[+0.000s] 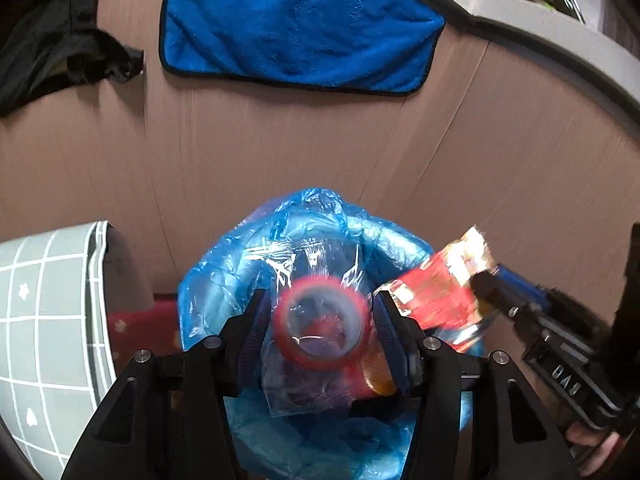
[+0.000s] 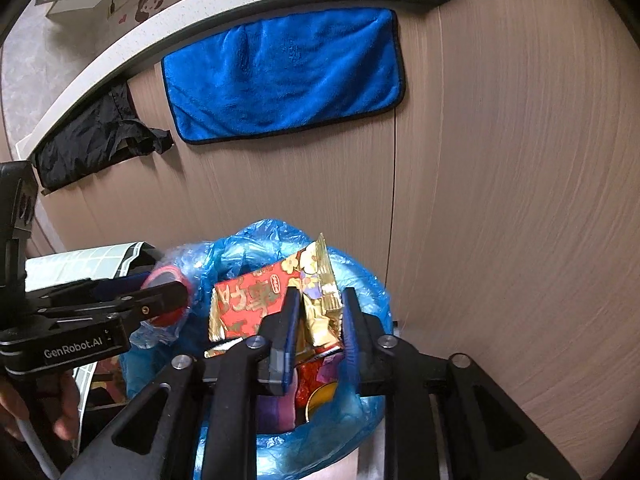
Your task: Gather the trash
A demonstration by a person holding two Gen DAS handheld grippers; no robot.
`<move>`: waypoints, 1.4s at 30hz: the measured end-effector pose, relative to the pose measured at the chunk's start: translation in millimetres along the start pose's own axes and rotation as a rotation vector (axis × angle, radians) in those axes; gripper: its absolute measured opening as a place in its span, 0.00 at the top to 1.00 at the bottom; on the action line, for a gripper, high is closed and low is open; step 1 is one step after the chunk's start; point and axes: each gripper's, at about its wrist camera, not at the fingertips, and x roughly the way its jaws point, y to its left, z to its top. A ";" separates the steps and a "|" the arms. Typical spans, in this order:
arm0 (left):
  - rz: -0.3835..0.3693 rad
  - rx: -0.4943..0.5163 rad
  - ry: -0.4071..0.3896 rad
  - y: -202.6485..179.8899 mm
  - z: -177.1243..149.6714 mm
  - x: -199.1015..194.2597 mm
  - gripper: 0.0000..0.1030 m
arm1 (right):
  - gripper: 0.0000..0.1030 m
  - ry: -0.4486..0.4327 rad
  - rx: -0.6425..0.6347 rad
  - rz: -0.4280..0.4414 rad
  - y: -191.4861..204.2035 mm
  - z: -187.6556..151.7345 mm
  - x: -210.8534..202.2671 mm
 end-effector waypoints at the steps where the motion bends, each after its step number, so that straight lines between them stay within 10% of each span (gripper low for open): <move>1: 0.005 -0.009 -0.005 1.6 1.0 -1.2 0.45 | 0.69 0.005 0.005 0.009 0.2 -0.3 1.4; 13: 0.087 -0.003 -0.093 7.3 -8.0 -65.3 0.43 | 0.60 -0.015 0.024 0.030 9.7 -6.0 -21.8; 29: 0.365 0.003 -0.302 6.7 -131.7 -259.2 0.43 | 0.57 -0.066 -0.052 0.134 88.4 -51.2 -155.8; 33: 0.341 0.031 -0.290 -1.9 -165.8 -287.4 0.43 | 0.51 -0.130 -0.119 0.254 112.0 -78.3 -203.4; 42: 0.349 0.021 -0.383 -20.1 -210.2 -341.7 0.43 | 0.51 -0.196 -0.116 0.150 123.6 -124.0 -273.9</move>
